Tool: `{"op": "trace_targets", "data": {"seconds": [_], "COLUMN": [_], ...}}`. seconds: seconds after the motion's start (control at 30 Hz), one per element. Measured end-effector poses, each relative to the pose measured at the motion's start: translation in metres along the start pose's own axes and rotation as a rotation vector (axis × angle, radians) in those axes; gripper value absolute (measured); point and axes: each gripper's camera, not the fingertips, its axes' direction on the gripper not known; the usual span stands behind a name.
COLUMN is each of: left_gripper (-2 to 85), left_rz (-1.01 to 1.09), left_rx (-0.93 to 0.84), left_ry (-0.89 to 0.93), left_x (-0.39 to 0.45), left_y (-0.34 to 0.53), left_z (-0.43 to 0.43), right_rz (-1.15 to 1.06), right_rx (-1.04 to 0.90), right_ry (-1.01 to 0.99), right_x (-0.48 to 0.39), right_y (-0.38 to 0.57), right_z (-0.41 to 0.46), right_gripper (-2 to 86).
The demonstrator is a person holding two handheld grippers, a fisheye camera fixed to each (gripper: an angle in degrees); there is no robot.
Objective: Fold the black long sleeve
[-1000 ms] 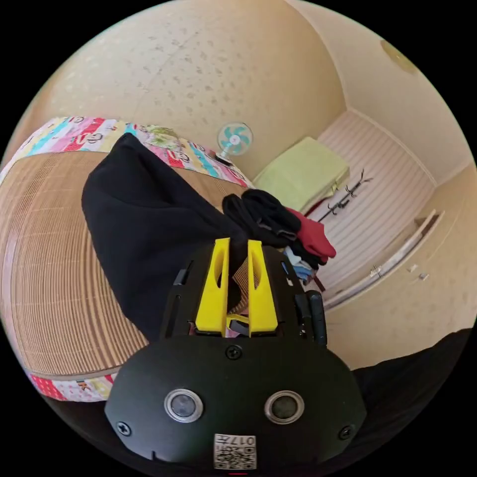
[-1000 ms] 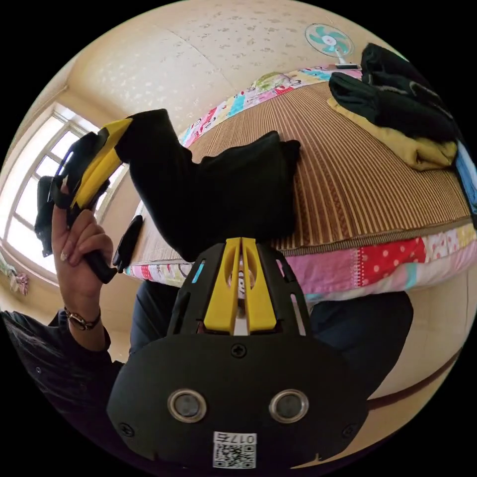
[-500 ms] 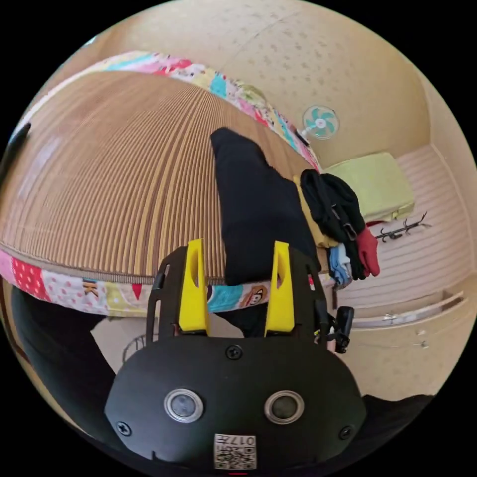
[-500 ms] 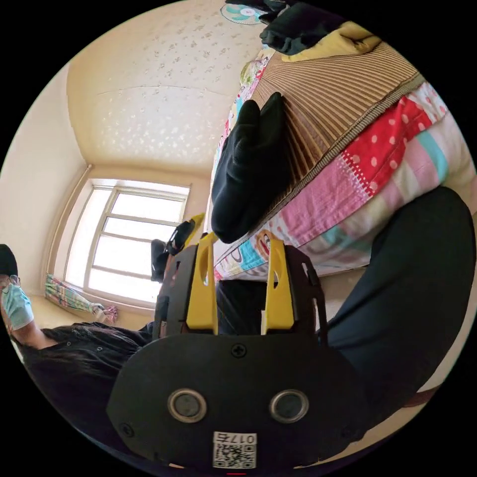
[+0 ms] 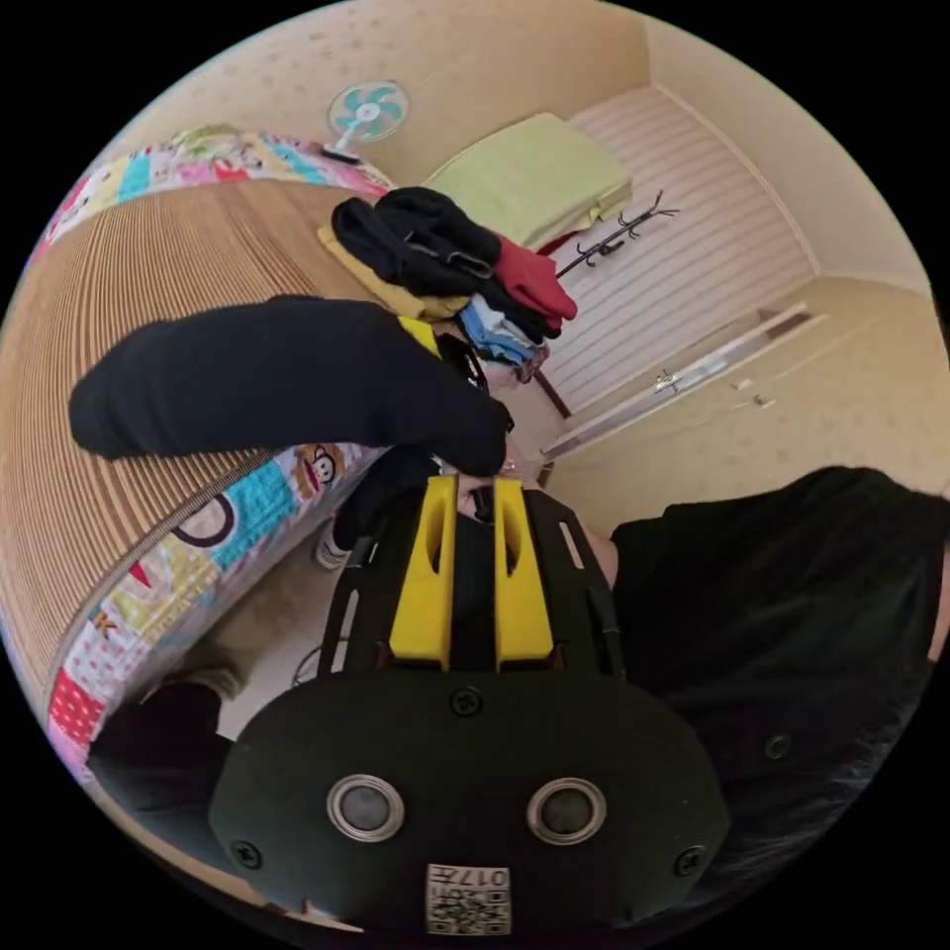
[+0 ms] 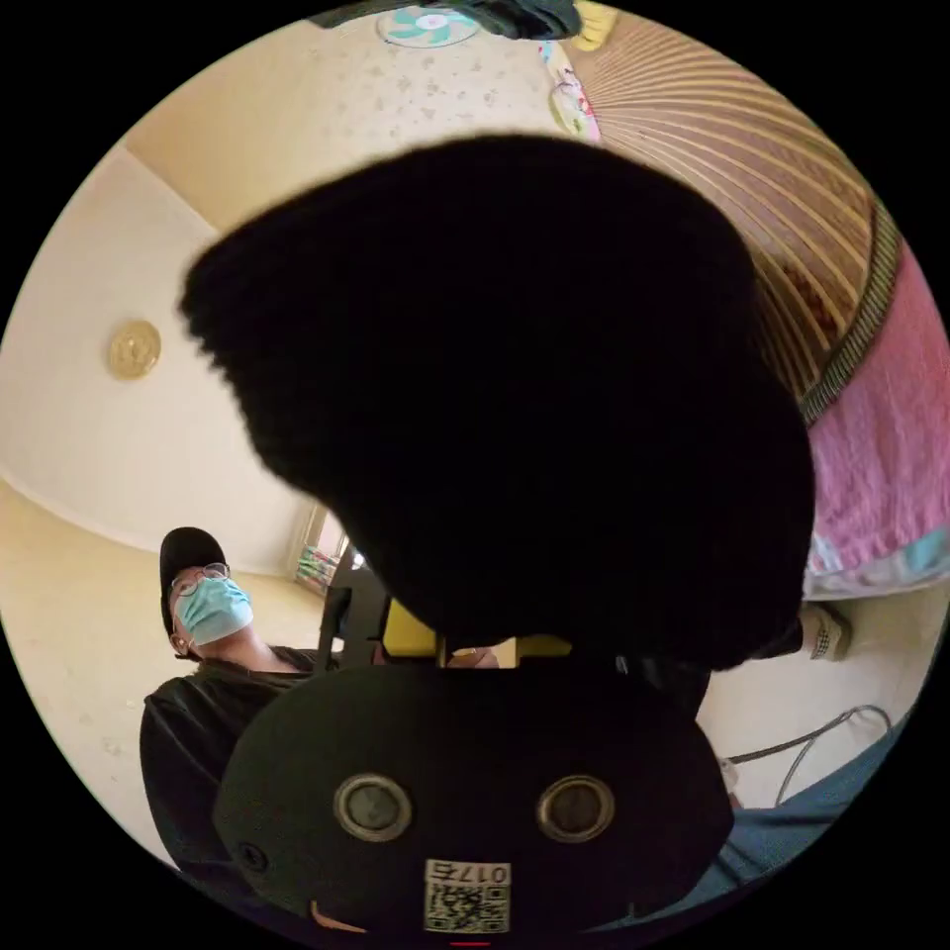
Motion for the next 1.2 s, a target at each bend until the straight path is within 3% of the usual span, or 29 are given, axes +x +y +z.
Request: {"op": "trace_targets", "data": {"seconds": [0.1, 0.2, 0.33, 0.5, 0.67, 0.77, 1.03, 1.13, 1.2], "left_gripper": [10.3, 11.4, 11.3, 11.3, 11.3, 11.7, 16.3, 14.3, 10.9], "left_rz": [0.077, 0.011, -0.121, -0.230, -0.370, -0.489, -0.869, -1.007, -1.097], "left_rx": [0.073, 0.091, 0.102, 0.150, 0.185, 0.229, 0.437, 0.295, 0.295], "left_ry": [-0.117, -0.187, -0.116, -0.148, -0.154, -0.280, -0.947, -1.027, -1.119], "left_x": [0.017, 0.003, -0.032, -0.064, -0.112, -0.151, -0.300, -0.375, -0.395], "left_y": [0.016, 0.025, 0.031, 0.038, 0.046, 0.056, 0.077, 0.067, 0.061], "left_z": [-0.024, -0.030, -0.028, -0.024, -0.024, -0.050, -0.226, -0.234, -0.228], "right_rz": [-0.217, -0.448, -0.581, -0.409, -0.070, -0.066, -0.023, 0.002, 0.044], "right_rx": [-0.060, -0.048, 0.093, 0.432, 0.648, 0.569, 0.232, 0.169, 0.084], "right_ry": [-0.004, 0.034, 0.175, 0.382, 0.633, 0.691, 0.815, 0.802, 0.753], "right_x": [-0.061, -0.141, -0.224, -0.236, -0.153, -0.106, -0.053, -0.039, -0.023], "right_y": [-0.059, -0.124, -0.190, -0.253, -0.190, -0.119, 0.005, 0.026, 0.033], "right_z": [0.017, 0.028, 0.019, -0.055, -0.124, -0.116, -0.033, -0.007, 0.015], "right_gripper": [9.7, 9.3, 9.5, 9.9, 7.3, 2.9, 0.7, 0.6, 0.6]}}
